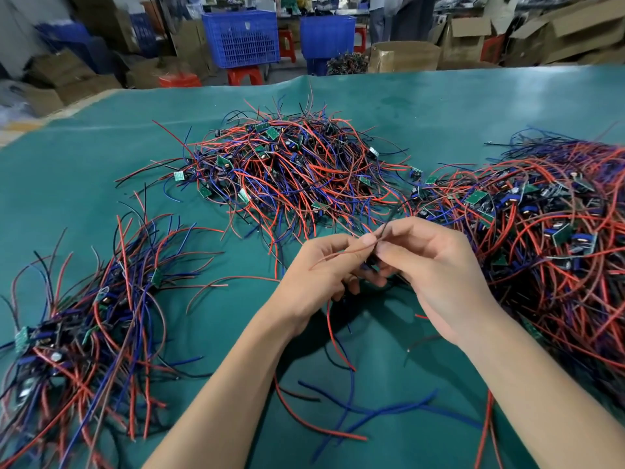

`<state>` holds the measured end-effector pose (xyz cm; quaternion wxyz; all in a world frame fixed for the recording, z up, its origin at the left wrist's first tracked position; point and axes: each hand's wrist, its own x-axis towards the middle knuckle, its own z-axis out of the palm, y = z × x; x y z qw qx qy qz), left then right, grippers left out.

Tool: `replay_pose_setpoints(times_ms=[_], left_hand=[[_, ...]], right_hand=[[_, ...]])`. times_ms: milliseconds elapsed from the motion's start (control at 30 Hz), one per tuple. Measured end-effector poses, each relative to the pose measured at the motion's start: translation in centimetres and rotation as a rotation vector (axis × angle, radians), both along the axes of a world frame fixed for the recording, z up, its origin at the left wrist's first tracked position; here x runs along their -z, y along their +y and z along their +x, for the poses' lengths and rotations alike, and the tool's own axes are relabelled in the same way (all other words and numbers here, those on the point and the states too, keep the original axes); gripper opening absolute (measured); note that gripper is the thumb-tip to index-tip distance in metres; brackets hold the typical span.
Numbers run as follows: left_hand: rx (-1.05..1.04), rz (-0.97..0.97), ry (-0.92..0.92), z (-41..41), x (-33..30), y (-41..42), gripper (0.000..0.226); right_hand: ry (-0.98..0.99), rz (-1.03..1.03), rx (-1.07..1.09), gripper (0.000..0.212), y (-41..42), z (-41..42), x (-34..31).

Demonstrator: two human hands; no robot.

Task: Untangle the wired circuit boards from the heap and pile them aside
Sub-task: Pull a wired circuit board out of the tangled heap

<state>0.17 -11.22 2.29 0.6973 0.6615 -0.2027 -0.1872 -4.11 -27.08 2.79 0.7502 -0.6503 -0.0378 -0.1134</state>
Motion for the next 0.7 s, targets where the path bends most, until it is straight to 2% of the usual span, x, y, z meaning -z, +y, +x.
replay_pose_setpoints(times_ms=[167,333,500,700], left_hand=[[0.042,-0.001,-0.025,0.3,0.2,0.5,0.009],[0.074,0.048,-0.037,0.2,0.4,0.5,0.011],[0.073,0.102,-0.084,0.3,0.5,0.4,0.013],[0.059,0.131,-0.080,0.2,0.5,0.1,0.018]], right_hand=[[0.036,0.043,0.037,0.010,-0.3,0.0,-0.1],[0.074,0.083,0.181,0.008,-0.4,0.3,0.1],[0.062,0.027,0.218,0.007,-0.4,0.4,0.2],[-0.018,0.101,0.429,0.017,-2.3,0.7,-0.7]])
